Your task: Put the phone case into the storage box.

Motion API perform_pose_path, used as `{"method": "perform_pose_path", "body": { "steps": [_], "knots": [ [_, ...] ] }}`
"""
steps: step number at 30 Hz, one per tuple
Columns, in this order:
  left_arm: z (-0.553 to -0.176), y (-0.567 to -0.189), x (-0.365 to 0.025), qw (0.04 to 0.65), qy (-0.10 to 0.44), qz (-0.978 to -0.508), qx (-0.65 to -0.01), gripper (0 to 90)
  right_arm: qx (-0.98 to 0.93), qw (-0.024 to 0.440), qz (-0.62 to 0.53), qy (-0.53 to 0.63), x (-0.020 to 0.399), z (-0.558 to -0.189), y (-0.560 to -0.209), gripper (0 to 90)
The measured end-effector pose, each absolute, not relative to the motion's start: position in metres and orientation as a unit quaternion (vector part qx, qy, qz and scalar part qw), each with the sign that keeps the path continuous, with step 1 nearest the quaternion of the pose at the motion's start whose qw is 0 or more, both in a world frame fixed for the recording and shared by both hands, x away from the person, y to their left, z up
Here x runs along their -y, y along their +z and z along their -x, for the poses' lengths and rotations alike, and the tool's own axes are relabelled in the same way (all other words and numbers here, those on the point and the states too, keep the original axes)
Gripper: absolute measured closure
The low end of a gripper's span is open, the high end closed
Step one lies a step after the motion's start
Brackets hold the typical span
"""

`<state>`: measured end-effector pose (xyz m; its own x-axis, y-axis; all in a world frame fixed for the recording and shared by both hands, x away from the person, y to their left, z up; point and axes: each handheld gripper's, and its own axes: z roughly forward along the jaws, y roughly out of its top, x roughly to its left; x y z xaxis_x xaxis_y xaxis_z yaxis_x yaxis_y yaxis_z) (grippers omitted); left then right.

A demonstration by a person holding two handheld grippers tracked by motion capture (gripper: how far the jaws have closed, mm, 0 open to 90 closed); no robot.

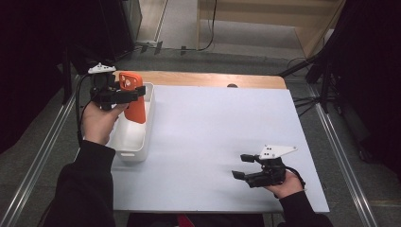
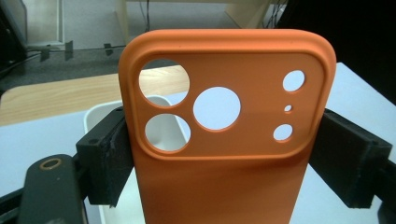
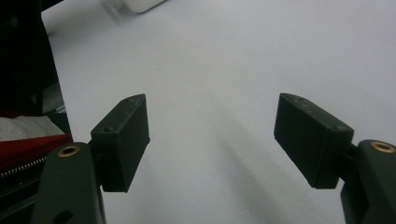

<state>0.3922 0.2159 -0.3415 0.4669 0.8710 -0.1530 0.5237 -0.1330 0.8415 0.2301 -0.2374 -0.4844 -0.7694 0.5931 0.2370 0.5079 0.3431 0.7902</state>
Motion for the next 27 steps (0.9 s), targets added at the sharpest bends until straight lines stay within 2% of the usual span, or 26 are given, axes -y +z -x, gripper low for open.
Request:
{"method": "perform_pose_path", "body": {
  "steps": [11, 27],
  "knots": [
    [-0.413, -0.338, -0.210, 0.433, 0.210, -0.733, -0.481, 15.8, -0.817, 0.043, -0.339, 0.465, 0.239, -0.230, -0.485, 25.2],
    [-0.445, -0.335, -0.205, 0.427, 0.238, -0.715, -0.500, 15.8, -0.815, 0.044, -0.341, 0.466, 0.243, -0.230, -0.486, 25.2]
  ]
}}
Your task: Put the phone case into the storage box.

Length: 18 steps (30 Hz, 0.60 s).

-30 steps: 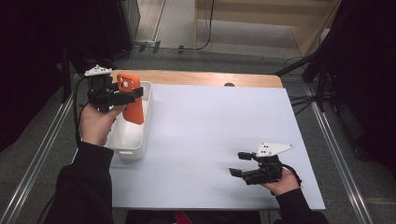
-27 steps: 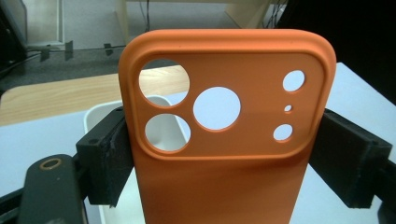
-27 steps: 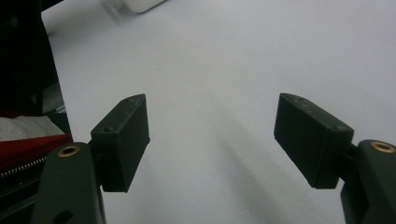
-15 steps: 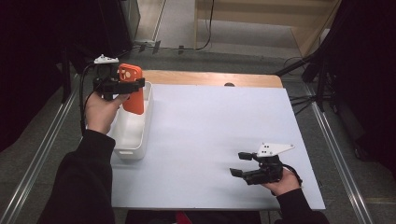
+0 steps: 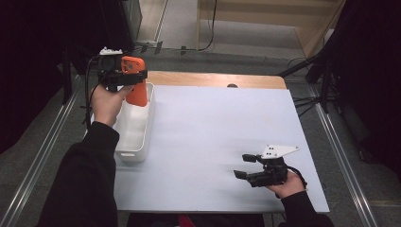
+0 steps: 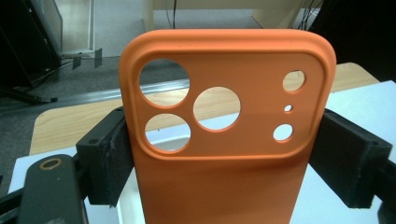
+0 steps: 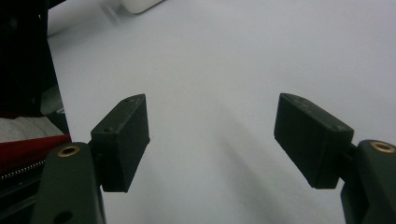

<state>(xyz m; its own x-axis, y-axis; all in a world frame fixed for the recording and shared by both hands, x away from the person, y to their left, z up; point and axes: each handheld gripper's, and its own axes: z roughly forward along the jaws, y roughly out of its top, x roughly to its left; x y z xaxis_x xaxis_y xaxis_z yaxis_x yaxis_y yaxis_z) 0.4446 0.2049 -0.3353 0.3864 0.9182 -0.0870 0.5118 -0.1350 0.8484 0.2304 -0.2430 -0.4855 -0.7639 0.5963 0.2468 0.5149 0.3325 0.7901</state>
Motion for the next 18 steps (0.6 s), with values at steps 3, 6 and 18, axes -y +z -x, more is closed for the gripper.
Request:
{"method": "perform_pose_path", "body": {
  "steps": [3, 6, 18],
  "knots": [
    [-0.450, -0.334, -0.203, 0.422, 0.243, -0.715, -0.502, 15.8, -0.815, 0.043, -0.341, 0.467, 0.243, -0.230, -0.485, 25.2],
    [-0.456, -0.331, -0.201, 0.420, 0.253, -0.714, -0.500, 15.8, -0.815, 0.044, -0.340, 0.468, 0.243, -0.230, -0.485, 25.2],
    [-0.481, -0.335, -0.204, 0.417, 0.264, -0.697, -0.519, 15.8, -0.816, 0.044, -0.337, 0.468, 0.242, -0.230, -0.486, 25.2]
  ]
}}
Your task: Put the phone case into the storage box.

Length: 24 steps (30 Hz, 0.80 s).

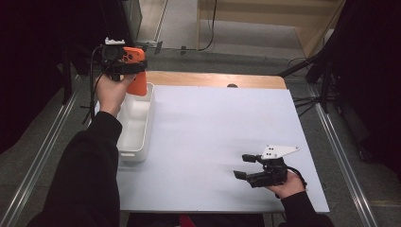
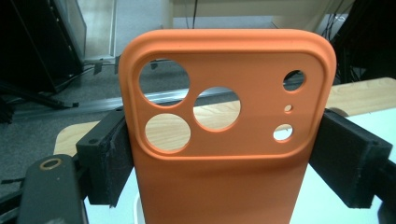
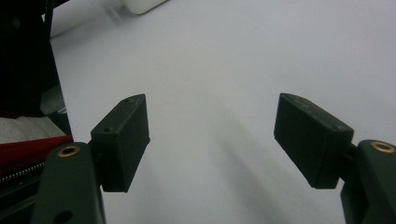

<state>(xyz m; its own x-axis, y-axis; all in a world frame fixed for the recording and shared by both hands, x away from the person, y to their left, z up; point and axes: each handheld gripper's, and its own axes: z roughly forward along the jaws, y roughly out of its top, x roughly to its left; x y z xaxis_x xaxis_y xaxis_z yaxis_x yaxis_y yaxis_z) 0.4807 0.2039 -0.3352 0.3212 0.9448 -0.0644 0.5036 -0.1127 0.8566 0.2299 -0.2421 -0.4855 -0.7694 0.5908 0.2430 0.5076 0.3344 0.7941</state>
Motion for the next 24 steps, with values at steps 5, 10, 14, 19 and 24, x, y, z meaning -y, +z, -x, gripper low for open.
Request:
{"method": "perform_pose_path", "body": {
  "steps": [5, 10, 14, 19, 24],
  "knots": [
    [-0.487, -0.340, -0.204, 0.426, 0.256, -0.685, -0.533, 15.8, -0.814, 0.047, -0.335, 0.472, 0.242, -0.230, -0.485, 25.2],
    [-0.493, -0.344, -0.204, 0.423, 0.268, -0.676, -0.541, 15.8, -0.815, 0.048, -0.334, 0.472, 0.241, -0.229, -0.485, 25.2],
    [-0.495, -0.347, -0.203, 0.420, 0.273, -0.673, -0.544, 15.8, -0.814, 0.047, -0.334, 0.472, 0.242, -0.230, -0.486, 25.2],
    [-0.497, -0.348, -0.198, 0.420, 0.287, -0.672, -0.539, 15.8, -0.812, 0.048, -0.338, 0.473, 0.242, -0.229, -0.486, 25.2],
    [-0.502, -0.354, -0.196, 0.412, 0.293, -0.668, -0.546, 15.8, -0.812, 0.048, -0.336, 0.475, 0.242, -0.229, -0.485, 25.2]
  ]
}}
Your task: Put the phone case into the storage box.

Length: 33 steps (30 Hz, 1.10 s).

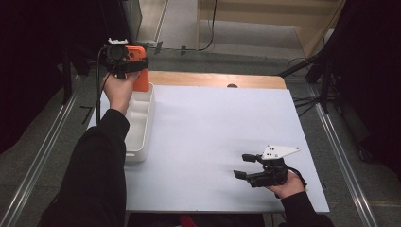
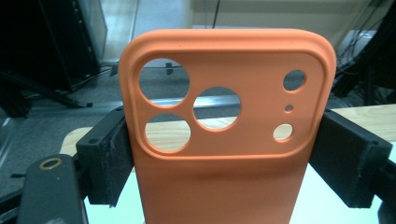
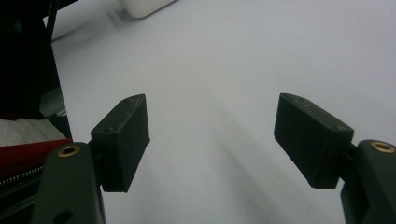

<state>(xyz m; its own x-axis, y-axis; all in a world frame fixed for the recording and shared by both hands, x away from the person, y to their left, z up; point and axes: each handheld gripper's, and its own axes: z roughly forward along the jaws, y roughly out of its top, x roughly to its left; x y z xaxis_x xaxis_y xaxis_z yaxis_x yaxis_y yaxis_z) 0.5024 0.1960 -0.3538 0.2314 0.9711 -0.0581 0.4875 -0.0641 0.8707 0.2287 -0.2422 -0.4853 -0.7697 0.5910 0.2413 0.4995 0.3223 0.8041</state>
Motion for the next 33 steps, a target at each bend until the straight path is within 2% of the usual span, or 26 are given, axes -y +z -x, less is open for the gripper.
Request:
{"method": "perform_pose_path", "body": {
  "steps": [15, 33],
  "knots": [
    [-0.504, -0.371, -0.195, 0.406, 0.311, -0.658, -0.553, 15.7, -0.808, 0.049, -0.334, 0.483, 0.243, -0.229, -0.485, 25.2],
    [-0.505, -0.388, -0.197, 0.398, 0.304, -0.669, -0.550, 15.7, -0.811, 0.050, -0.330, 0.480, 0.242, -0.229, -0.485, 25.2]
  ]
}}
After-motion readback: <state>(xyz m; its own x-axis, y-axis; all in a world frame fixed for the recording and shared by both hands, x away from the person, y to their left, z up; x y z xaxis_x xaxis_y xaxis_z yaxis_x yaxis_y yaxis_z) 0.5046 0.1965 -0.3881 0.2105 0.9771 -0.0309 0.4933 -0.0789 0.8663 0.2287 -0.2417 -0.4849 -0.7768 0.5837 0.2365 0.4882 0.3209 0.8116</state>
